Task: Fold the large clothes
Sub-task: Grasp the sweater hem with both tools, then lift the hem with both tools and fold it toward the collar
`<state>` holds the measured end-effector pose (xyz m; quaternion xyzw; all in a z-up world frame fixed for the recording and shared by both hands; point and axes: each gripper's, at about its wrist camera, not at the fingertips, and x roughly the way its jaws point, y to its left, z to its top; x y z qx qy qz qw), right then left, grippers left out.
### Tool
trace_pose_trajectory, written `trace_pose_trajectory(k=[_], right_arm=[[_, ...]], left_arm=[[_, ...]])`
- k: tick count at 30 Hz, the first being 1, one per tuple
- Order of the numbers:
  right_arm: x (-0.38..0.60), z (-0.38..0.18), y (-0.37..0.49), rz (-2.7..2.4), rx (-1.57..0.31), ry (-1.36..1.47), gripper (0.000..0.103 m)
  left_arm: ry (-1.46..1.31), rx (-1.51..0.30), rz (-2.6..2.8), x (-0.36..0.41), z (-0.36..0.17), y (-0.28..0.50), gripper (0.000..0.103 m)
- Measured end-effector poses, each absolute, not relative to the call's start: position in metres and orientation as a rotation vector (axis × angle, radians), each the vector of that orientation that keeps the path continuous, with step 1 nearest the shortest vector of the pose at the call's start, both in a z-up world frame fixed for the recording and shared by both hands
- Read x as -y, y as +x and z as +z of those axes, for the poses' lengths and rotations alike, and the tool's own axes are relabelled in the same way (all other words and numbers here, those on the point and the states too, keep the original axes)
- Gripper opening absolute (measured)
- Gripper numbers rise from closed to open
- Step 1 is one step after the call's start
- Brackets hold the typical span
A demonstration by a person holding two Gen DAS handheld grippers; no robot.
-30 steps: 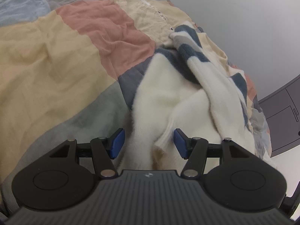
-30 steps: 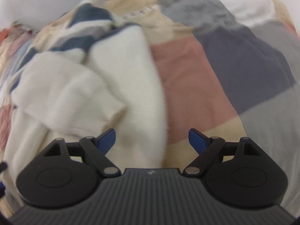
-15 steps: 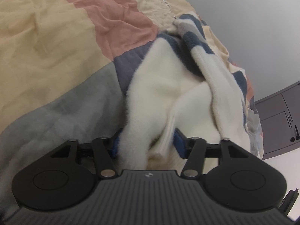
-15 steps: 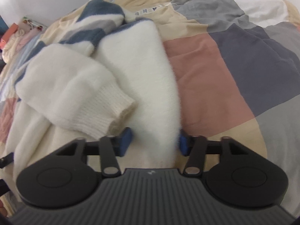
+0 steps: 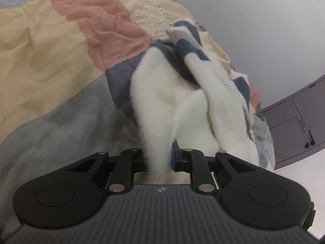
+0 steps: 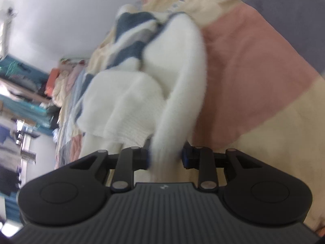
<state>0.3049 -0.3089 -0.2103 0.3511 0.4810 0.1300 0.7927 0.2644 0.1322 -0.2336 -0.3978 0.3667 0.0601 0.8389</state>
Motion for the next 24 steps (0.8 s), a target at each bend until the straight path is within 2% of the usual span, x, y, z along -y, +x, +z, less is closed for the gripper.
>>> trace_pose_trajectory(k=[4, 7, 16, 19, 24], right_arm=[[0.307, -0.221, 0.307, 0.254, -1.092, 0.737, 0.031], [0.297, -0.226, 0.310, 0.275, -1.132, 0.693, 0.032], [0.285, -0.223, 0.313, 0.295, -1.087, 0.603, 0.032], [0.286, -0.216, 0.313, 0.348, -1.039, 0.616, 0.014], [0.294, -0.190, 0.297, 0.432, -0.898, 0.680, 0.011]], left_arm=[[-0.829, -0.805, 0.139, -0.132, -0.241, 0.271, 0.021], [-0.827, -0.822, 0.145, -0.132, -0.247, 0.274, 0.025], [-0.929, -0.799, 0.132, -0.138, -0.259, 0.280, 0.029], [-0.954, -0.745, 0.090, -0.139, -0.255, 0.277, 0.018], [-0.977, -0.668, 0.015, -0.140, -0.236, 0.265, 0.015]])
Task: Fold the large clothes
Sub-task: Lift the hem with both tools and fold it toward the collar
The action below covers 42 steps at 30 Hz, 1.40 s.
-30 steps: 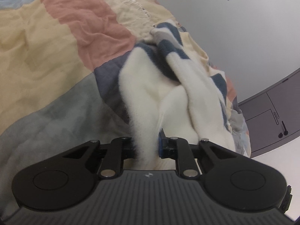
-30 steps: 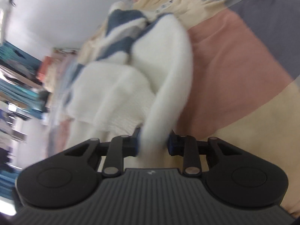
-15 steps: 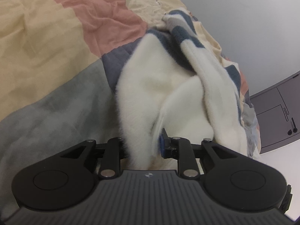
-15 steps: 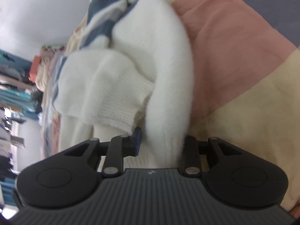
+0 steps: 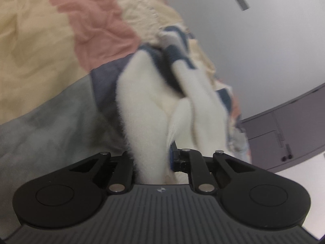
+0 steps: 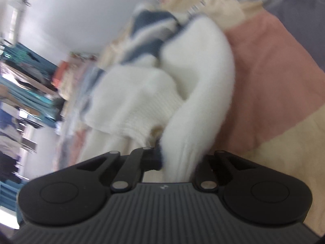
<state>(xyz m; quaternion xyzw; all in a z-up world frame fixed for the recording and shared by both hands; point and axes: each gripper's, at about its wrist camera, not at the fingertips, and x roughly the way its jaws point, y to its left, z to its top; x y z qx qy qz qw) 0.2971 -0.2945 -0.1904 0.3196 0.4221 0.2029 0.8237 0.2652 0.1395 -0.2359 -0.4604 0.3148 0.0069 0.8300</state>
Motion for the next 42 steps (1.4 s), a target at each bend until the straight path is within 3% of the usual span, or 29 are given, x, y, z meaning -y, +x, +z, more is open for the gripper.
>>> trace_pose_trajectory(k=[7, 22, 29, 34, 42], right_arm=[[0.310, -0.134, 0.259, 0.606, -0.680, 0.707, 0.009], [0.346, -0.046, 0.167, 0.793, -0.524, 0.756, 0.009], [0.357, -0.042, 0.129, 0.771, -0.480, 0.706, 0.009], [0.363, -0.059, 0.160, 0.682, -0.534, 0.776, 0.010], [0.342, -0.054, 0.251, 0.577, -0.517, 0.878, 0.011]], left_arm=[[-0.981, -0.547, -0.104, -0.134, -0.182, 0.230, 0.013], [-1.041, -0.383, -0.274, -0.123, -0.079, 0.101, 0.013], [-1.048, -0.339, -0.259, -0.122, -0.072, 0.043, 0.013], [-0.932, -0.340, -0.183, -0.119, -0.063, 0.063, 0.014], [-0.834, -0.311, -0.096, -0.137, -0.058, 0.182, 0.014]])
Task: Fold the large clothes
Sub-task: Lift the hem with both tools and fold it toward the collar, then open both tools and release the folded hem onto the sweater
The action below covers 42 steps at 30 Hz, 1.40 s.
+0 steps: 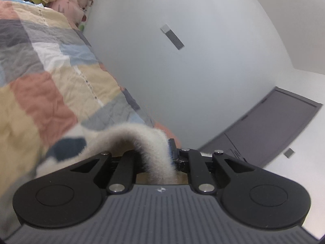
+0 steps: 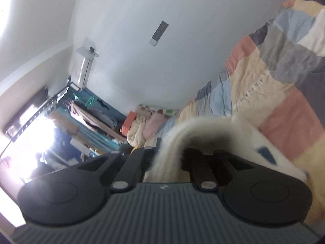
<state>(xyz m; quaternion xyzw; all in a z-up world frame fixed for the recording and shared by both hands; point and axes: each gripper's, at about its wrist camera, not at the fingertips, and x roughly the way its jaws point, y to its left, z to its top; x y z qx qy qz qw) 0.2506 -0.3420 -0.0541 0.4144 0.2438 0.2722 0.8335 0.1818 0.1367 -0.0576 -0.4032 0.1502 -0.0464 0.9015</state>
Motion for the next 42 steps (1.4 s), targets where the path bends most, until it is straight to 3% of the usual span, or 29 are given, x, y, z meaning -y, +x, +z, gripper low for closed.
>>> trace_pose_trajectory(k=[6, 18, 29, 37, 39, 40, 41, 42], right_arm=[[0.310, -0.070, 0.336, 0.466, -0.531, 0.850, 0.011], [0.275, -0.146, 0.451, 0.406, -0.628, 0.815, 0.011], [0.248, -0.202, 0.508, 0.375, -0.716, 0.661, 0.010], [0.247, -0.207, 0.507, 0.394, -0.736, 0.668, 0.010], [0.246, -0.201, 0.501, 0.394, -0.744, 0.637, 0.011], [0.245, -0.197, 0.497, 0.387, -0.744, 0.617, 0.015], [0.245, -0.192, 0.492, 0.383, -0.740, 0.594, 0.026], [0.245, -0.187, 0.486, 0.377, -0.731, 0.578, 0.035]], left_arm=[[-0.778, -0.343, -0.029, -0.156, -0.075, 0.276, 0.014], [-0.822, -0.447, -0.005, -0.210, -0.176, 0.410, 0.014], [-0.876, -0.529, -0.015, -0.240, -0.252, 0.484, 0.015], [-0.838, -0.548, -0.016, -0.236, -0.248, 0.480, 0.019], [-0.817, -0.583, -0.039, -0.232, -0.242, 0.475, 0.031], [-0.805, -0.594, -0.045, -0.231, -0.238, 0.473, 0.049], [-0.790, -0.584, -0.038, -0.229, -0.232, 0.467, 0.063], [-0.772, -0.562, -0.013, -0.226, -0.227, 0.459, 0.068]])
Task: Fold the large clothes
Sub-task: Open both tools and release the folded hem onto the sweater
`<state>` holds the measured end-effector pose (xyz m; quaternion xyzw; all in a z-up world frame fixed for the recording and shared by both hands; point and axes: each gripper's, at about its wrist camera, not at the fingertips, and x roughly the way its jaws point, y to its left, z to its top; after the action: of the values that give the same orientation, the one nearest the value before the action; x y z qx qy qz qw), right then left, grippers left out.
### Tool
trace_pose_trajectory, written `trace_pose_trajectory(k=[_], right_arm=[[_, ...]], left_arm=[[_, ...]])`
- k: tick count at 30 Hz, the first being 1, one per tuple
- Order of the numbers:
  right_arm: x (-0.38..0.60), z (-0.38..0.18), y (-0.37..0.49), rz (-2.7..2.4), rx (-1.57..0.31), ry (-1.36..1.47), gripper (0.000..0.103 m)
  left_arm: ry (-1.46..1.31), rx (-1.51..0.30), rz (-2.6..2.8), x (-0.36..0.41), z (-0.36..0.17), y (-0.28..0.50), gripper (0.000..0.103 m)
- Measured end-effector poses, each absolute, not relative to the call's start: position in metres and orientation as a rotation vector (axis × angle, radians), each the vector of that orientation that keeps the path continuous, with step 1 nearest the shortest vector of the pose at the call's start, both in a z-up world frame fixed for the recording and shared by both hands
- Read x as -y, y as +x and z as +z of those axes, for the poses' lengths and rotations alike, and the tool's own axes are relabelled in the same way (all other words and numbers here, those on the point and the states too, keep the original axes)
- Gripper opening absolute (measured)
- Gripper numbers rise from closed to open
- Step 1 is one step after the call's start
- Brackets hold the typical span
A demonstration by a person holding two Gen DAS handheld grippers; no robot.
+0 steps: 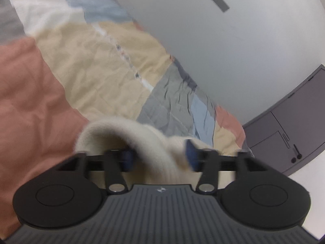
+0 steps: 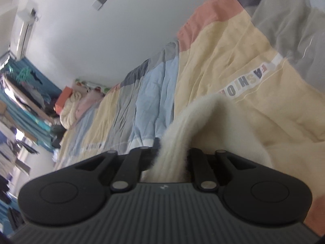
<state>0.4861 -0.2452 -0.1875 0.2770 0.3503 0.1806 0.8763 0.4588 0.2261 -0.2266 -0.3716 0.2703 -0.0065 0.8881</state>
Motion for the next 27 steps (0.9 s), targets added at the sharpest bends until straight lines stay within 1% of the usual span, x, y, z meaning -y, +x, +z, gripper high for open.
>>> trace_pose_trajectory(k=[1, 2, 3, 7, 9, 11, 13, 18, 21, 27], right_arm=[[0.245, -0.182, 0.479, 0.387, -0.724, 0.566, 0.052], [0.245, -0.178, 0.471, 0.398, -0.717, 0.558, 0.067], [0.245, -0.173, 0.465, 0.406, -0.711, 0.552, 0.070], [0.241, -0.152, 0.437, 0.464, -0.696, 0.518, 0.071], [0.236, -0.141, 0.421, 0.466, -0.682, 0.447, 0.071], [0.229, -0.137, 0.406, 0.478, -0.676, 0.371, 0.071], [0.219, -0.139, 0.398, 0.485, -0.713, 0.316, 0.071], [0.199, -0.153, 0.393, 0.457, -0.751, 0.222, 0.070], [0.190, -0.162, 0.398, 0.430, -0.749, 0.142, 0.068], [0.177, -0.179, 0.422, 0.388, -0.721, 0.111, 0.068]], left_arm=[[-0.753, -0.537, 0.006, -0.223, -0.221, 0.450, 0.071], [-0.731, -0.520, 0.002, -0.221, -0.215, 0.443, 0.071], [-0.713, -0.515, -0.003, -0.218, -0.209, 0.437, 0.071], [-0.586, -0.506, 0.006, -0.197, -0.183, 0.408, 0.071], [-0.512, -0.504, -0.014, -0.179, -0.174, 0.391, 0.071], [-0.458, -0.506, -0.044, -0.165, -0.173, 0.377, 0.071], [-0.452, -0.522, -0.070, -0.156, -0.177, 0.371, 0.071], [-0.461, -0.583, -0.082, -0.152, -0.191, 0.385, 0.071], [-0.442, -0.665, -0.093, -0.149, -0.207, 0.402, 0.071], [-0.328, -0.668, -0.024, -0.138, -0.220, 0.422, 0.071]])
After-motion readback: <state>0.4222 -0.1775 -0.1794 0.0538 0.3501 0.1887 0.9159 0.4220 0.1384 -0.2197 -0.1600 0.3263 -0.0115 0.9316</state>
